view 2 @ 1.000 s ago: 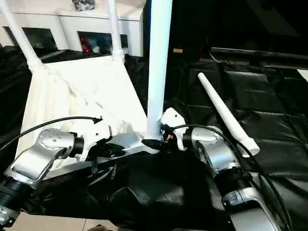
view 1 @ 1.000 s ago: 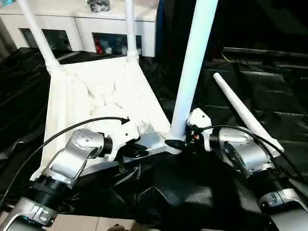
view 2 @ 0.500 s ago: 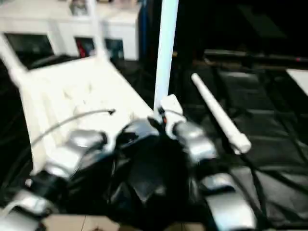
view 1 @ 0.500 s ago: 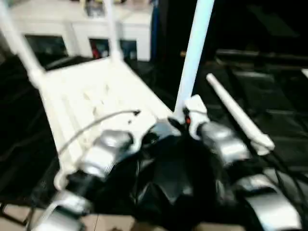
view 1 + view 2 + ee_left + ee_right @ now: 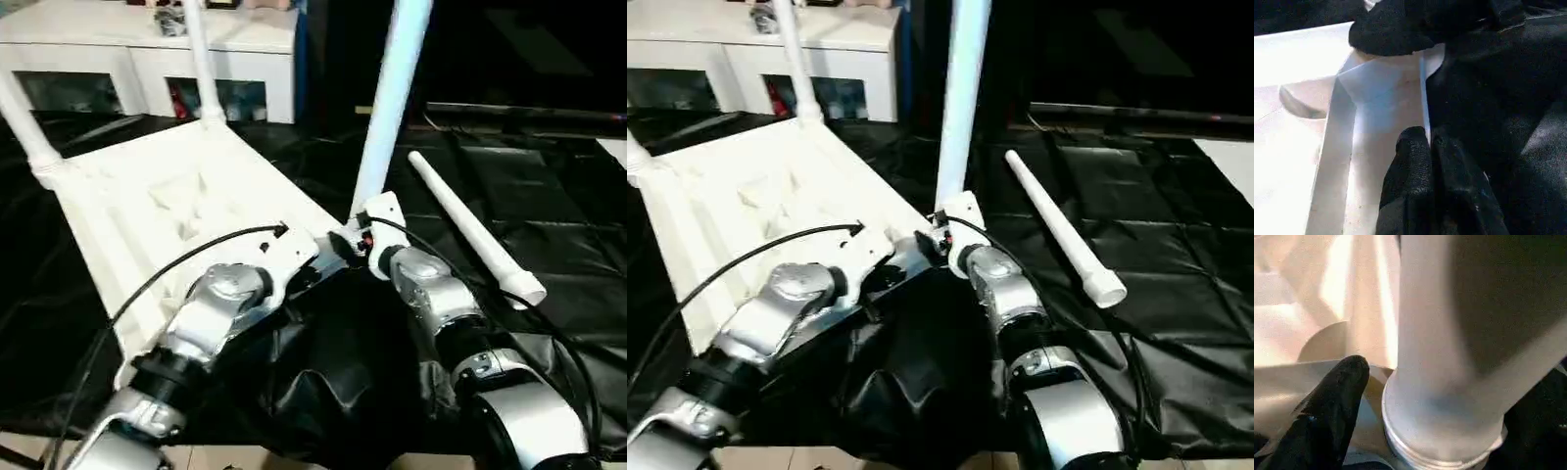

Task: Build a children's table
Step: Rotate leg to tighten

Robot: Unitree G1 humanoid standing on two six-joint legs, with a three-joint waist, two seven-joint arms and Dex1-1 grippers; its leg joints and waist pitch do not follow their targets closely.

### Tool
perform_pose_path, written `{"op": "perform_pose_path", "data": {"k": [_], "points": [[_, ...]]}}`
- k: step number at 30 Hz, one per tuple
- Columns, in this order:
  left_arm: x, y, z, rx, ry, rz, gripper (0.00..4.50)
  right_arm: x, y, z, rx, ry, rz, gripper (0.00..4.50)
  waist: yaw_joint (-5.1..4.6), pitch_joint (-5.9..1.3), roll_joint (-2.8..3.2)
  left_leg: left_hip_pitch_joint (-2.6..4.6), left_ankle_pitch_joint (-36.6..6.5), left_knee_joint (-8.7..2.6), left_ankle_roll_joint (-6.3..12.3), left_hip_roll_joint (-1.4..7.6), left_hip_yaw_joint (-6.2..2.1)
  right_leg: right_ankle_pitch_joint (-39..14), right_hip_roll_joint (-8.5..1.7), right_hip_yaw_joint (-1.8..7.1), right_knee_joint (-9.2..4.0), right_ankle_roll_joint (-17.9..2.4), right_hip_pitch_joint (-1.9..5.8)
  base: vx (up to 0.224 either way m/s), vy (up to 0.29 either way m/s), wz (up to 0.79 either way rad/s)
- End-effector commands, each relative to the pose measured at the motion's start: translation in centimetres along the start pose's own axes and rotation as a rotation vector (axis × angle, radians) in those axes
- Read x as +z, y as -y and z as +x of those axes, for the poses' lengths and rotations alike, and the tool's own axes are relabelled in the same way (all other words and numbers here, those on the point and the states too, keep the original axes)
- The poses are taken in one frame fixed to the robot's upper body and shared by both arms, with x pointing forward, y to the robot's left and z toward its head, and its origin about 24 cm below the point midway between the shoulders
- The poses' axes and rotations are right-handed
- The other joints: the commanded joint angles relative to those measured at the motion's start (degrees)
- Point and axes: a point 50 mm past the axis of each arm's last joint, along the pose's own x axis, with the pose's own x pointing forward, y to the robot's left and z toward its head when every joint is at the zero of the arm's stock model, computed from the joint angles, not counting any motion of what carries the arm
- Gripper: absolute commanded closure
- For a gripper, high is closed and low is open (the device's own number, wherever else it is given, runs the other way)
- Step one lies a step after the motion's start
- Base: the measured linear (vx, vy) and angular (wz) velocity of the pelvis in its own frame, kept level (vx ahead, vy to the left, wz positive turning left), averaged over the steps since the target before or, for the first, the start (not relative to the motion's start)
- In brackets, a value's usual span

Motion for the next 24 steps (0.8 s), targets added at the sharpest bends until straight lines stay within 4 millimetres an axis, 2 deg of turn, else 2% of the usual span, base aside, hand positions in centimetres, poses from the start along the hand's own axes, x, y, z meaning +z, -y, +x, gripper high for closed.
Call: {"op": "perform_pose_path", "data": {"k": [1,2,3,5,6,7,8,9,12,14,16,18,21,22,24], "points": [[1.9,1.1,-0.2,-0.113,0.101,0.078,4.50,0.2,-1.5,-0.1,0.157,0.000,-0.051,0.56,0.67,-3.52,0.29,-0.24,-10.53,-4.19,1.81,2.31,-0.85,-14.31,-4.61,3.84,-4.65,-8.70,2.95,0.000,0.000,0.00],[1.8,1.1,-0.4,-0.134,0.106,0.085,4.50,0.3,-1.2,-0.4,0.176,0.007,-0.069,0.56,0.77,-3.78,0.12,-0.35,-8.49,-3.94,2.63,2.28,-0.73,-10.44,-4.65,3.97,-4.10,-9.67,3.16,0.000,0.000,0.00],[1.7,1.1,-0.6,-0.148,0.110,0.090,4.50,0.4,-1.0,-0.6,0.187,0.011,-0.079,0.56,0.86,-4.05,0.21,-0.49,-6.03,-3.73,3.33,2.27,-0.71,-6.15,-4.54,4.00,-3.46,-10.92,3.25,0.000,0.000,0.00],[1.4,1.1,-1.6,-0.225,0.131,0.123,4.50,0.7,0.0,-2.0,0.266,0.038,-0.141,0.56,1.16,-4.19,0.23,-0.60,-3.27,-3.40,4.89,2.22,-0.62,-0.98,-4.32,3.92,-2.91,-12.15,3.27,0.000,0.000,0.00],[1.4,1.1,-1.6,-0.225,0.131,0.123,4.50,0.7,0.0,-2.0,0.266,0.038,-0.141,0.56,1.34,-4.17,0.24,-0.56,-2.52,-3.34,5.68,2.25,-0.55,0.89,-4.25,3.93,-2.65,-12.94,3.20,0.000,0.000,0.00],[1.2,1.0,-2.1,-0.260,0.134,0.147,4.50,0.8,0.4,-3.0,0.323,0.048,-0.178,0.56,1.39,-4.10,0.27,-0.51,-2.66,-3.38,5.85,2.32,-0.50,0.70,-4.27,3.94,-2.75,-13.21,3.06,0.000,0.000,0.00],[1.1,1.0,-2.3,-0.273,0.138,0.162,4.50,0.8,0.6,-3.4,0.345,0.051,-0.191,0.56,1.87,-4.07,0.27,-0.44,-3.35,-3.30,5.98,2.33,-0.43,-0.25,-4.33,3.93,-2.84,-12.94,3.17,0.000,0.000,0.00],[0.9,1.0,-2.7,-0.297,0.132,0.162,4.50,0.8,0.8,-4.0,0.380,0.051,-0.210,0.56,2.13,-3.96,0.72,-0.30,-4.40,-3.44,5.84,2.43,-0.46,-1.65,-4.37,3.93,-3.02,-12.94,3.00,0.000,0.000,0.00],[0.6,0.9,-3.6,-0.363,0.129,0.163,4.50,0.9,1.2,-5.5,0.473,0.051,-0.242,0.56,2.92,-3.79,0.59,-0.09,-6.39,-3.58,4.99,2.69,-0.35,-4.04,-4.27,4.00,-3.25,-12.33,2.98,0.000,0.000,0.00],[0.4,1.0,-4.4,-0.428,0.138,0.171,4.50,0.8,1.6,-6.5,0.532,0.033,-0.269,0.56,3.45,-3.77,0.76,0.22,-7.48,-3.63,4.31,2.77,-0.29,-5.51,-4.19,3.98,-3.42,-12.27,2.64,0.000,0.000,0.00],[0.3,1.0,-4.8,-0.454,0.139,0.174,4.50,0.7,1.7,-6.9,0.552,0.017,-0.284,0.56,3.45,-3.58,0.77,0.14,-8.19,-3.73,4.00,2.78,-0.24,-6.38,-4.21,4.04,-3.55,-12.37,2.56,0.000,0.000,0.00],[0.1,1.0,-5.1,-0.480,0.134,0.175,4.50,0.5,1.8,-7.1,0.572,-0.003,-0.303,0.56,3.54,-3.51,0.65,0.08,-9.06,-3.83,3.09,2.67,-0.29,-8.77,-4.33,4.06,-3.77,-11.75,2.67,0.000,0.000,0.00],[0.0,0.9,-5.3,-0.493,0.129,0.176,4.50,0.3,1.8,-7.4,0.594,-0.028,-0.329,0.56,3.67,-3.59,0.63,0.10,-8.70,-3.82,2.71,2.68,-0.36,-9.58,-4.34,4.10,-3.84,-11.09,2.68,0.000,0.000,0.00],[-0.1,0.7,-5.5,-0.487,0.124,0.180,4.50,0.1,1.7,-7.7,0.621,-0.054,-0.358,0.56,3.56,-3.57,0.21,-0.01,-8.52,-3.85,2.78,2.64,-0.32,-9.66,-4.29,4.08,-3.85,-11.00,2.76,0.000,0.000,0.00],[-0.2,0.6,-5.5,-0.487,0.120,0.180,4.50,-0.2,1.5,-7.8,0.642,-0.073,-0.371,0.56,3.71,-3.57,0.40,-0.08,-8.07,-3.76,2.84,2.59,-0.32,-9.98,-4.31,4.09,-3.84,-10.73,2.74,0.000,0.000,0.00]]}}
